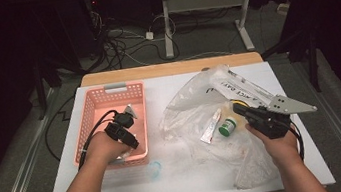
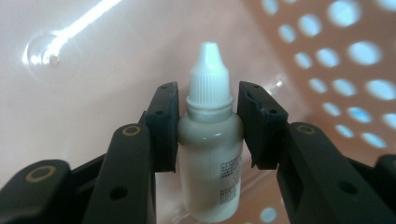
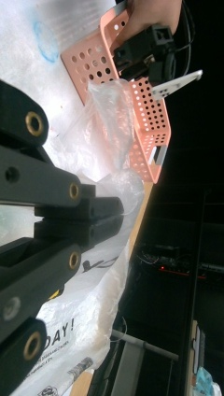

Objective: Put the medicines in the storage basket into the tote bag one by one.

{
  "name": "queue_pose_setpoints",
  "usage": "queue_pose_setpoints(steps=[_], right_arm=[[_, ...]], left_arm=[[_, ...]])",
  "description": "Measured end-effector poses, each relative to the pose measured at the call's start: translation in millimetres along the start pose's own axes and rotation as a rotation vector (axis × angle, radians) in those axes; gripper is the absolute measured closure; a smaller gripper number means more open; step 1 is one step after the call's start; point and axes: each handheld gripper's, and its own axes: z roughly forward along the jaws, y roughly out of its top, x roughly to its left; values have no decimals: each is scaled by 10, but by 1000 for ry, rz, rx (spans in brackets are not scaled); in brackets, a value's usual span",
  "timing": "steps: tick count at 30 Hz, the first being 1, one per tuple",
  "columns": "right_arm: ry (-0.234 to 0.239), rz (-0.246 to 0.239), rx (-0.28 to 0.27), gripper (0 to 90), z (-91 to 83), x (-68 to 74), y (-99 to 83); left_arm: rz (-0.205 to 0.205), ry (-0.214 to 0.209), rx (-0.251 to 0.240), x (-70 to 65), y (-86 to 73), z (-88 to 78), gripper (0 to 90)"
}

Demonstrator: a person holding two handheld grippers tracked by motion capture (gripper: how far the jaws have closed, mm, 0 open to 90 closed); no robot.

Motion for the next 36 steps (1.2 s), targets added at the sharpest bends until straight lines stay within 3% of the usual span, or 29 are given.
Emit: queue_pose_setpoints(steps=[6, 14, 26, 30, 36], right_arm=[[3, -5, -2, 900, 1, 3, 7], [3, 3, 0, 900, 13, 5, -2], [-6, -5, 2, 900, 53, 5, 15], [-7, -11, 3, 900, 57, 24, 18], [4, -20, 4, 900, 45, 14, 9]], left_arm=[[0, -14, -79, 10, -59, -65, 585], [-24, -61, -225, 70, -166, -153, 584], [-1, -61, -374, 80, -239, -234, 584], [-2, -97, -448, 61, -305, -274, 584], [-1, -78, -560, -14, -438, -315, 584]])
